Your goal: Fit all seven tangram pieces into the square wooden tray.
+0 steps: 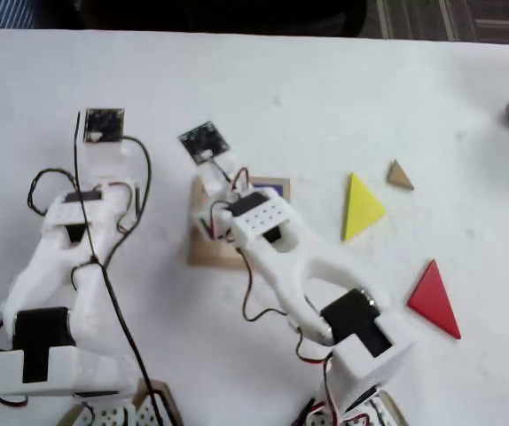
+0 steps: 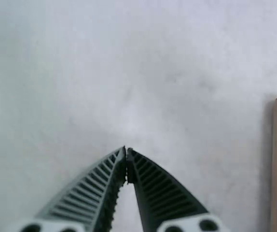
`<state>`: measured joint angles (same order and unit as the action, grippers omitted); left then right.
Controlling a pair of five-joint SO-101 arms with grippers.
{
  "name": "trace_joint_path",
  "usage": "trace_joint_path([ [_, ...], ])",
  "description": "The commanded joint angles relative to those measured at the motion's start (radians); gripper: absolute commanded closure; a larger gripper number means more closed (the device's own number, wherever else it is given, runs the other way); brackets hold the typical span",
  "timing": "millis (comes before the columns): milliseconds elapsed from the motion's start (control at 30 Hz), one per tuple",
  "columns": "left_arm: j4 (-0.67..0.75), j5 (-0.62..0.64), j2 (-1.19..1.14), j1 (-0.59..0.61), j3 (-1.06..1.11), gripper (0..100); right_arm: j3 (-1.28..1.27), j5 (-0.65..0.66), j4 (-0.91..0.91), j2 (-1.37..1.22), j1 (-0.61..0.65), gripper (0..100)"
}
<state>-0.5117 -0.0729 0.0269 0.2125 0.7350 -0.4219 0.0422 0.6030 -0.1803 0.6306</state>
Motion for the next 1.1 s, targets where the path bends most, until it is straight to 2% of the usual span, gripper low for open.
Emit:
trace_joint_path([
  [0,-0.003,0.008,0.058,-0.013,-0.014,98,0.034,-0.002,-0.019,0.008,-0.004,98.1],
  [400,-0.003,0.008,0.056,-0.013,-0.014,98,0.18,-0.002,0.087,-0.102,-0.047,98.1],
  [767,-0.003,0.008,0.054,-0.013,-0.014,98,0.193,-0.002,0.133,-0.101,-0.094,98.1],
  [1067,-0.002,0.008,0.054,-0.013,-0.014,98,0.16,-0.002,0.3,0.101,-0.122,98.1],
])
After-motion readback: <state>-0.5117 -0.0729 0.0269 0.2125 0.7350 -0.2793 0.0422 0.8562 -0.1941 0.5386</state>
